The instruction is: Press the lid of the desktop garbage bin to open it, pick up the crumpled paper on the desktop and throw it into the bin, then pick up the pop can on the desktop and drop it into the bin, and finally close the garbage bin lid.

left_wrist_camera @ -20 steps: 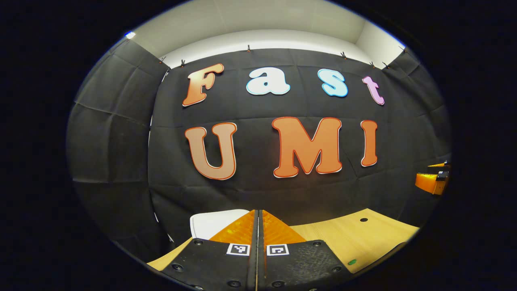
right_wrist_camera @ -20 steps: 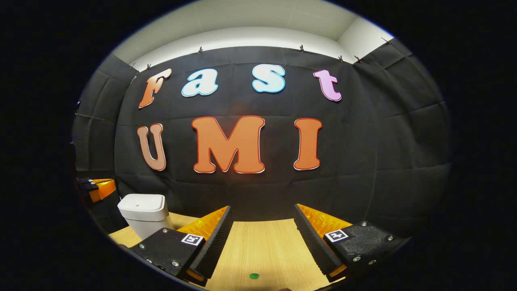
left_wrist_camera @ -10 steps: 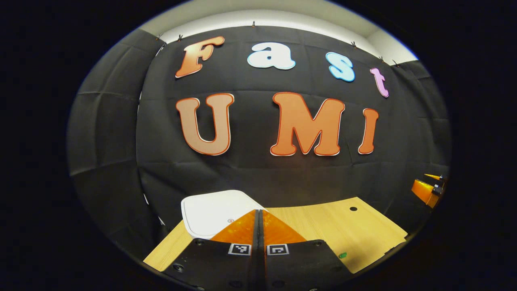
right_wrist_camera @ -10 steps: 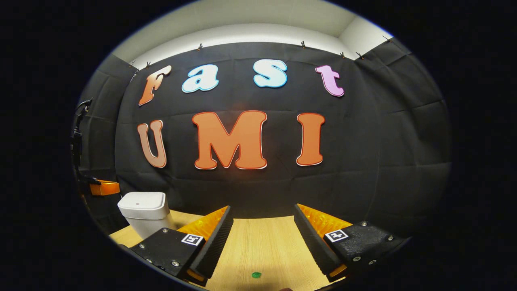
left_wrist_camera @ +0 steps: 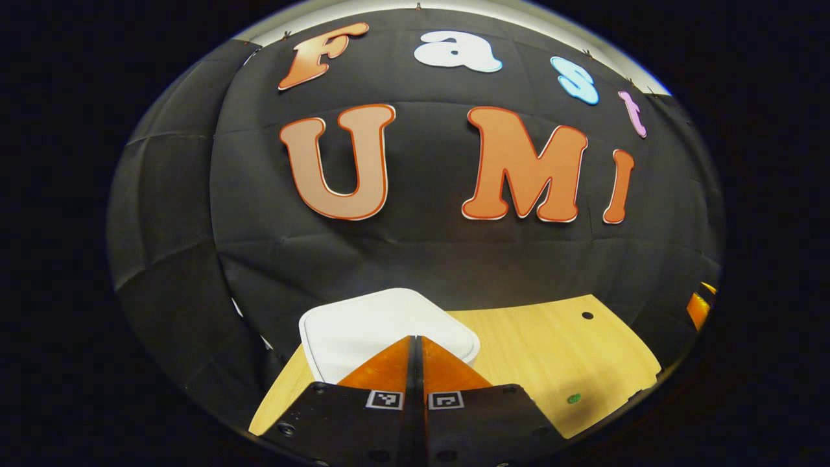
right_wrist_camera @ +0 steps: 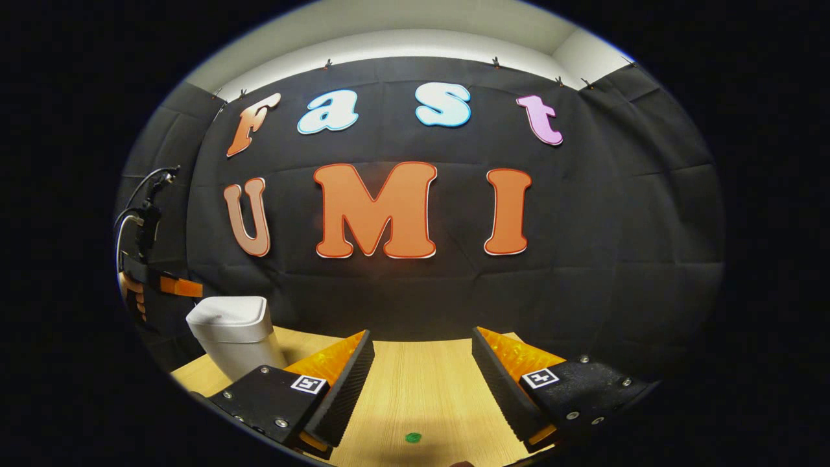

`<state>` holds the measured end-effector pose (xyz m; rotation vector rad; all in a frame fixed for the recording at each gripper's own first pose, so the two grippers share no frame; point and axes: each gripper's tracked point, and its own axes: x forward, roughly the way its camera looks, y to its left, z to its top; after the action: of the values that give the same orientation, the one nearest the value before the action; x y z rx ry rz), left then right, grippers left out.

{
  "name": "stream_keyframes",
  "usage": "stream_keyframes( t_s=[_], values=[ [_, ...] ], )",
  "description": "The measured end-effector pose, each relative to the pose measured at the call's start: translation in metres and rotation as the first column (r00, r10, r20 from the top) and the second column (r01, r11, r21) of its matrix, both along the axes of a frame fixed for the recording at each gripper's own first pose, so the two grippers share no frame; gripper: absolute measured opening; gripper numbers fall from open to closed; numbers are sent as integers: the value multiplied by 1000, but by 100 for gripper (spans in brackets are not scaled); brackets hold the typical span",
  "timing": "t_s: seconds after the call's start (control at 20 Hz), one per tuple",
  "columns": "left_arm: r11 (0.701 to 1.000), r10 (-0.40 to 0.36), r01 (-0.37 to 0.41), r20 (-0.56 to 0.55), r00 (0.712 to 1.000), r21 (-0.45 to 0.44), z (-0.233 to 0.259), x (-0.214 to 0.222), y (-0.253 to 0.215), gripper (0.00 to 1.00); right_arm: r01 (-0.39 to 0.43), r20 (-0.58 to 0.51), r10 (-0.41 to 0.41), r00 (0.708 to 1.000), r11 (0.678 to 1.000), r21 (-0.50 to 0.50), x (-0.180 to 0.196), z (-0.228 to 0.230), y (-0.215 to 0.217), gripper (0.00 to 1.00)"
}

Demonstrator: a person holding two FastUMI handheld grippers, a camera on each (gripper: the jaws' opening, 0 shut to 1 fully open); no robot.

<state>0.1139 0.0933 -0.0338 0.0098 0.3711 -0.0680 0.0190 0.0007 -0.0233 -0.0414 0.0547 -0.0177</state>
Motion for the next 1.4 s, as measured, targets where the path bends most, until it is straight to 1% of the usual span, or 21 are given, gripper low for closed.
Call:
stream_keyframes(
  t_s=[0.25,0.5,0.55,0.6,0.65,0.7,0.75,0.9,1.0,1.1,1.2,1.3,1.4],
  values=[
    [1000,1,-2,-70,998,-14,-29,17,10,0,22,-26,-22,999,1000,-12,-1,-8,-9,94],
    [1000,-3,-1,-139,990,-30,-60,19,13,0,32,-32,-32,999,999,-8,-1,-10,-11,94],
    [1000,1,-6,-149,989,-30,-62,16,14,0,30,-35,-30,999,1000,-10,-2,-11,-10,94],
    [999,-6,1,-138,990,-37,-62,19,14,0,27,-37,-28,999,1000,-11,-2,-11,-9,94],
    [999,-10,5,-161,987,-36,-69,14,14,0,27,-42,-27,999,1000,-10,-2,-11,-8,94],
    [999,-8,3,-159,987,-34,-70,11,16,0,24,-42,-24,999,1000,-9,-3,-11,-7,94],
    [999,-13,8,-134,991,-34,-65,14,15,0,22,-39,-22,999,1000,-8,-4,-9,-6,94],
    [1000,-6,7,-140,990,5,-69,13,15,0,27,-35,-28,999,1000,-15,-6,-9,-8,94],
    [1000,0,0,-124,992,-3,-65,12,15,0,29,-31,-29,999,1000,-1,-7,-8,-9,94],
    [1000,-14,14,-87,996,0,-64,12,13,0,32,-34,-32,999,999,7,-9,-9,-9,94],
    [1000,-15,15,-74,997,-3,-62,12,14,0,32,-31,-32,999,999,10,-8,-7,-9,93],
    [1000,-8,6,-57,998,-26,-49,16,14,0,27,-25,-27,999,1000,7,-8,-3,-7,93],
    [1000,4,-4,-33,999,-8,-29,20,17,0,24,-14,-24,1000,1000,2,-8,2,-8,93]
  ],
)
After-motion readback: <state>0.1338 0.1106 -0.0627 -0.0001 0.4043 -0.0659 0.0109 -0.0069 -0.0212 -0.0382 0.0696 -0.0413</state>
